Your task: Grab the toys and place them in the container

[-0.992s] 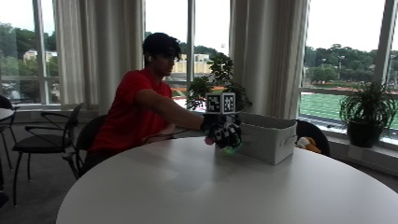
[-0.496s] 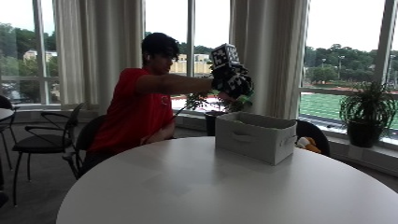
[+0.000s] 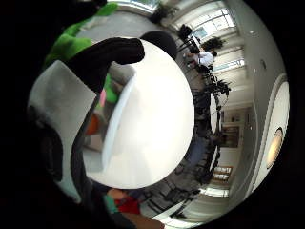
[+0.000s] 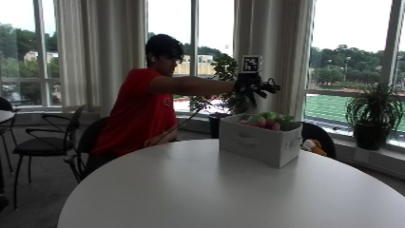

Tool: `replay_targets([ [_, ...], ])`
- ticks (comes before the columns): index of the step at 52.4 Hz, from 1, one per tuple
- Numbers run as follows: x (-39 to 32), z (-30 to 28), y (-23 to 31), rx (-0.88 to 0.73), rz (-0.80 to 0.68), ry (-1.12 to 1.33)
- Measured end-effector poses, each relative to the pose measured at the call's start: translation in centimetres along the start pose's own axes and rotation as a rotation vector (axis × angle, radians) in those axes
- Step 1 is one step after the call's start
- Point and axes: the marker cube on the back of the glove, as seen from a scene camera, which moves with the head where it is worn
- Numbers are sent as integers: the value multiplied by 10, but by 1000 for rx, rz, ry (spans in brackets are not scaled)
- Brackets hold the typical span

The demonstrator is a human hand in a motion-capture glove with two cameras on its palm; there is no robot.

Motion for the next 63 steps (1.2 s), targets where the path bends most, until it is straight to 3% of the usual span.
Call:
replay_targets([
  [5,-5,4,18,-53,-222,-182],
  [8,11,15,24,-41,-179,-136],
  [11,22,20,43,-26,-271,-195],
  [12,30,24,49,-22,-263,-187],
  [16,79,49,58,-28,40,33],
  [19,102,60,78,-63,19,-11],
  [24,151,79,100,-119,225,-36],
  [40,218,126,187,-159,340,-96],
  [63,251,137,242,-85,382,-201],
])
